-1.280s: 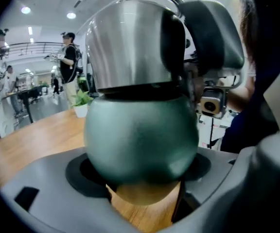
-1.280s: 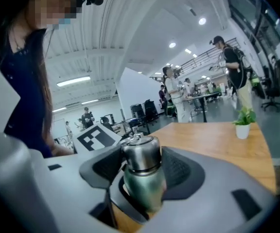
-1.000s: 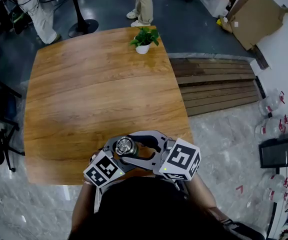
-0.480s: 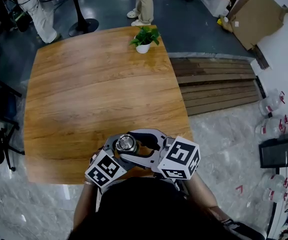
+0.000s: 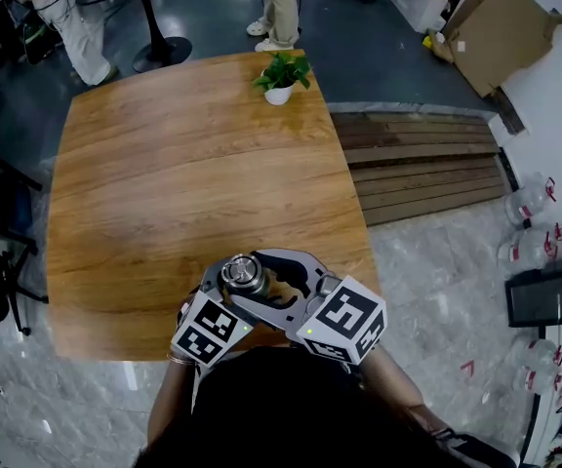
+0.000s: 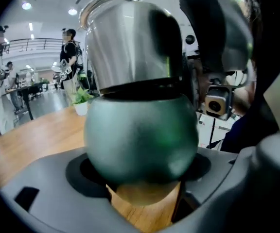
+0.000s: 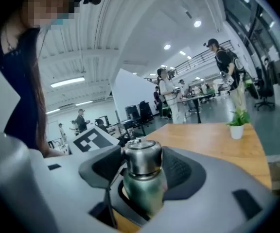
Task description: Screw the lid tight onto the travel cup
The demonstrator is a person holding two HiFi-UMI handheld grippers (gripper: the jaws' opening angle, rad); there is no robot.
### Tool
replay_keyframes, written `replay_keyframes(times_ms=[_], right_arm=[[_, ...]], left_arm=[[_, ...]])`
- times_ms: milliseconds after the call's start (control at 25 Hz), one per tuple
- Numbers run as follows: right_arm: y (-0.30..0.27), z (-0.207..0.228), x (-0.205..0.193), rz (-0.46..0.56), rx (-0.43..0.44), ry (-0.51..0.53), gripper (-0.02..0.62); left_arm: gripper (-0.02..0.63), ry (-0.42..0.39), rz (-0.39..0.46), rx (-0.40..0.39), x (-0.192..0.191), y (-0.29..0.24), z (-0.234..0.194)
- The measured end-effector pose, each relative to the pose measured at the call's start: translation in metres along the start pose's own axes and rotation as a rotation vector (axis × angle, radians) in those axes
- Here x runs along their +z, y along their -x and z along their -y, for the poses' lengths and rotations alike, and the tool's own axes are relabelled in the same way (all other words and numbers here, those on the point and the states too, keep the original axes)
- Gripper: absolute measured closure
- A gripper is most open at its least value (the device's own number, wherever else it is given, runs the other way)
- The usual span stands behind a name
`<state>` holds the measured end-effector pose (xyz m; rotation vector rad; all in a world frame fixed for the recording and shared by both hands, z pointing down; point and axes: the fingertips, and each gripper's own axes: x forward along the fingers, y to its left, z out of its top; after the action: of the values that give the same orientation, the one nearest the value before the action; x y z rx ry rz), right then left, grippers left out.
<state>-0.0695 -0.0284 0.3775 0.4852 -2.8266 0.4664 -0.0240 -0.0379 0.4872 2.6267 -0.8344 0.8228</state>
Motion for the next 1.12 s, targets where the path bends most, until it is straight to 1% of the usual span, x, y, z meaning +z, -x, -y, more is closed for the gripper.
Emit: replay_keyframes(times_ms=[80, 120, 160, 200, 240, 280, 400, 440, 480, 520, 560, 680, 720, 760, 800, 880, 1040, 1080, 1120], right_arm=[[0.005, -0.005, -0.001, -0.02, 0.09, -0.007, 0.342], [0.006, -0.007, -0.002, -0.031, 0.12, -0.002, 0.342], [0.007, -0.009, -0.004, -0.04, 0.14, 0.008, 0.344], [0.007, -0.01, -0.004, -0.043, 0.142, 0.021, 0.344], [0.006, -0.009, -0.004, -0.039, 0.122, 0.032, 0.344], [0.005, -0.006, -0.003, -0.03, 0.083, 0.039, 0.344], [0.001, 0.005, 0.002, 0.004, -0.085, 0.052, 0.345], [0.0, 0.007, 0.004, 0.014, -0.13, 0.053, 0.345], [0.0, 0.007, 0.004, 0.021, -0.151, 0.055, 0.345], [0.0, 0.005, 0.004, 0.023, -0.138, 0.057, 0.344], [0.001, 0.002, 0.005, 0.022, -0.095, 0.052, 0.344], [0.008, -0.009, 0.01, 0.033, 0.081, -0.004, 0.344], [0.011, -0.011, 0.012, 0.038, 0.121, -0.014, 0.344], [0.013, -0.011, 0.013, 0.04, 0.143, -0.013, 0.344], [0.014, -0.011, 0.013, 0.039, 0.146, -0.005, 0.344], [0.014, -0.008, 0.013, 0.042, 0.101, 0.014, 0.345], [0.013, 0.003, 0.016, 0.067, -0.104, 0.017, 0.345], [0.012, 0.004, 0.017, 0.074, -0.136, 0.023, 0.345], [0.012, 0.004, 0.018, 0.076, -0.14, 0.031, 0.345]], left_arm=[[0.206, -0.04, 0.011, -0.085, 0.0, 0.003, 0.011], [0.206, -0.057, 0.015, -0.125, 0.0, 0.005, 0.017], [0.206, -0.064, 0.017, -0.154, 0.0, 0.006, 0.021], [0.206, -0.062, 0.018, -0.166, 0.0, 0.006, 0.022], [0.206, -0.051, 0.015, -0.157, 0.001, 0.006, 0.021], [0.206, -0.036, 0.01, -0.127, 0.001, 0.005, 0.017], [0.206, 0.005, -0.018, 0.024, 0.002, 0.002, -0.003], [0.206, 0.009, -0.028, 0.07, 0.002, 0.002, -0.008], [0.206, 0.009, -0.033, 0.099, 0.003, 0.002, -0.012], [0.206, 0.005, -0.032, 0.1, 0.004, 0.003, -0.012], [0.206, -0.002, -0.022, 0.072, 0.005, 0.004, -0.008], [0.206, -0.06, 0.005, -0.096, 0.006, 0.009, 0.014], [0.206, -0.083, 0.0, -0.137, 0.005, 0.01, 0.021], [0.206, -0.098, -0.009, -0.158, 0.003, 0.009, 0.025], [0.206, -0.104, -0.018, -0.16, 0.002, 0.008, 0.026], [0.206, -0.091, -0.032, -0.122, 0.001, 0.005, 0.022], [0.206, -0.043, -0.077, 0.019, 0.002, 0.002, 0.006], [0.206, -0.036, -0.079, 0.041, 0.003, 0.002, 0.003], [0.206, -0.03, -0.075, 0.049, 0.004, 0.003, 0.001]])
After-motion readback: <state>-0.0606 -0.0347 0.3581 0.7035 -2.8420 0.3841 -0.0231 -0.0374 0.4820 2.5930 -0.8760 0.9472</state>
